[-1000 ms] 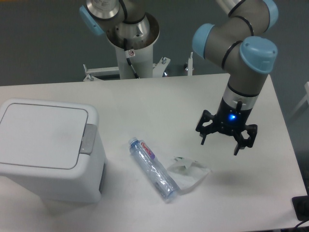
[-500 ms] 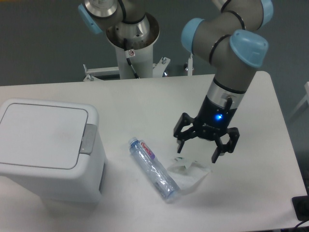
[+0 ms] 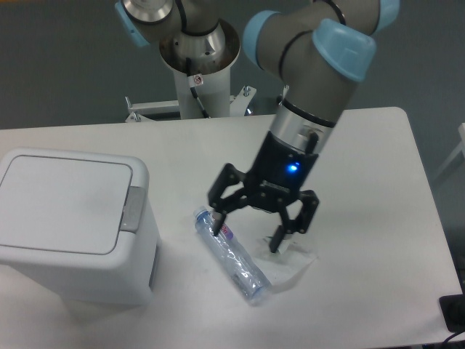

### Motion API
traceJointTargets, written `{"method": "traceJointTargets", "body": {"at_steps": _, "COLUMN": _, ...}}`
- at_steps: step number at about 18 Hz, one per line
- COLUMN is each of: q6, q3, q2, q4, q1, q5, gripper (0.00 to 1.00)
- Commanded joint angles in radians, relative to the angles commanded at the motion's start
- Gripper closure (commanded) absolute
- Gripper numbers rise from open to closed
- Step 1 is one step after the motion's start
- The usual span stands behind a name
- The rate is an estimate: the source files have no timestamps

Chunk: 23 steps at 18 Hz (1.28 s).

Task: Open the trash can
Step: 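Move the open gripper from its start pose toward the trash can lid, then lower the gripper onto the grey tab at the trash can lid edge, then push the lid tab to flip the white lid open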

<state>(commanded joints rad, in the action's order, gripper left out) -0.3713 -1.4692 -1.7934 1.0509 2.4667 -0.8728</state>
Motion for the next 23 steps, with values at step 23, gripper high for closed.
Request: {"method": "traceJointTargets", "body": {"at_steps": 23, "q6": -0.005, "q3": -0.089, "q2": -0.006, "q4": -0.069, "q1": -0.089, "q5": -0.026, "gripper": 0.00}}
